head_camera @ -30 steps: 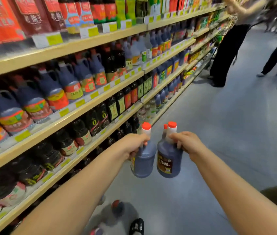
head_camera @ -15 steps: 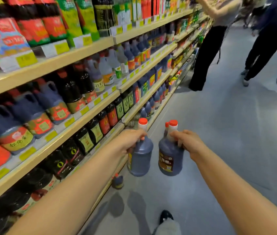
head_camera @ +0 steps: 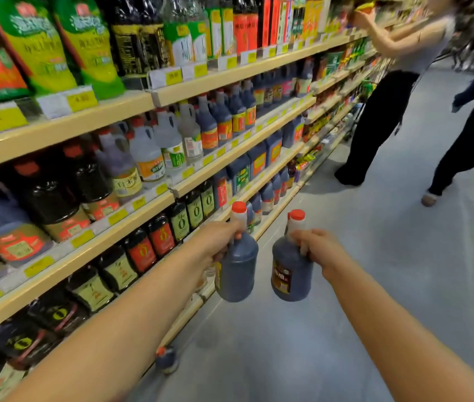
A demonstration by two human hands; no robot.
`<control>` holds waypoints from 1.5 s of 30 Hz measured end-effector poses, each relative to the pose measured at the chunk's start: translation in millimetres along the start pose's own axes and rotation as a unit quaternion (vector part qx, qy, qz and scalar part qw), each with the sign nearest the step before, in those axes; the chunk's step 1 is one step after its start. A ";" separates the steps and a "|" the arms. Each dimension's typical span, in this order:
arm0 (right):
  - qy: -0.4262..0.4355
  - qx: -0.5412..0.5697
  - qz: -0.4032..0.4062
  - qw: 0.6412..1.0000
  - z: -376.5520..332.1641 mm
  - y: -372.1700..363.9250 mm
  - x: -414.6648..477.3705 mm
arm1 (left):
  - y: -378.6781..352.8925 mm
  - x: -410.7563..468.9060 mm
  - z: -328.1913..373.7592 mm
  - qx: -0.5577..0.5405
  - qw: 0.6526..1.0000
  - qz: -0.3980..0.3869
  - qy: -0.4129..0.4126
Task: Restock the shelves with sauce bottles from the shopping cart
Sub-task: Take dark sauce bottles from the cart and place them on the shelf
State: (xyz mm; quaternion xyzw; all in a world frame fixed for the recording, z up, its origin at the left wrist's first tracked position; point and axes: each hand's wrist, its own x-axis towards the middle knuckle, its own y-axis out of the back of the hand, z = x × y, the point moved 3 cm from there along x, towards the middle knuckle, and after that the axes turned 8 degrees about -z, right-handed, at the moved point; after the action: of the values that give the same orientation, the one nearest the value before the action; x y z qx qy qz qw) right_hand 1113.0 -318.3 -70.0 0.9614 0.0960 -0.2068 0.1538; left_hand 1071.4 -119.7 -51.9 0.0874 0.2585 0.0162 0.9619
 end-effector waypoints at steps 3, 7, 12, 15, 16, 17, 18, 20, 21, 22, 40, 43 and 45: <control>-0.015 0.005 0.004 1.000 -8.8 19.3 44.0 | -9.3 44.3 21.1 0.006 1.000 0.003 -0.001; -0.035 -0.012 0.000 0.999 -20.8 40.0 105.1 | -25.0 111.4 43.8 0.013 1.000 -0.008 0.006; -0.037 -0.017 0.002 0.999 -39.6 70.3 184.5 | -35.8 188.8 78.4 0.010 0.999 -0.017 0.035; -0.021 -0.006 0.004 1.000 -52.8 90.3 230.6 | -40.2 227.0 111.1 0.013 1.000 -0.017 0.021; -0.009 0.003 0.004 1.000 -59.1 97.6 245.8 | -41.9 239.1 123.0 0.020 1.000 -0.017 0.009; -0.007 0.001 0.005 1.000 -66.3 105.1 260.2 | -43.6 250.7 134.8 0.029 0.999 -0.016 0.000; -0.014 -0.013 0.007 1.000 -74.1 112.4 272.6 | -44.8 262.4 145.7 0.038 0.999 -0.014 -0.006; -0.012 -0.027 0.002 1.000 -89.4 126.1 298.0 | -47.2 286.1 166.2 0.045 0.999 -0.010 -0.005; -0.001 -0.025 -0.002 1.000 -96.2 132.9 311.7 | -48.7 297.6 175.4 0.043 0.999 -0.007 -0.002; 0.011 -0.019 -0.007 1.000 -102.5 140.6 326.5 | -50.9 309.9 184.5 0.040 0.999 -0.001 -0.001; 0.063 -0.049 -0.209 0.975 -201.4 207.3 565.1 | -74.4 473.2 284.2 -0.029 0.987 0.158 0.013; 0.093 -0.059 -0.226 0.968 -224.7 204.5 594.0 | -64.4 502.2 293.6 -0.007 0.983 0.181 0.016; 0.126 -0.084 -0.227 0.962 -238.0 201.0 611.0 | -58.8 520.8 299.1 -0.006 0.983 0.182 0.018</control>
State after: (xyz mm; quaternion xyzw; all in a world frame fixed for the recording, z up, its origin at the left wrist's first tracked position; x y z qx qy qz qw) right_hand 1798.0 -352.3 -73.1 0.9163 0.3472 -0.1050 0.1697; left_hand 1671.1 -185.6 -65.2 0.1270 0.2552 0.1939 0.9387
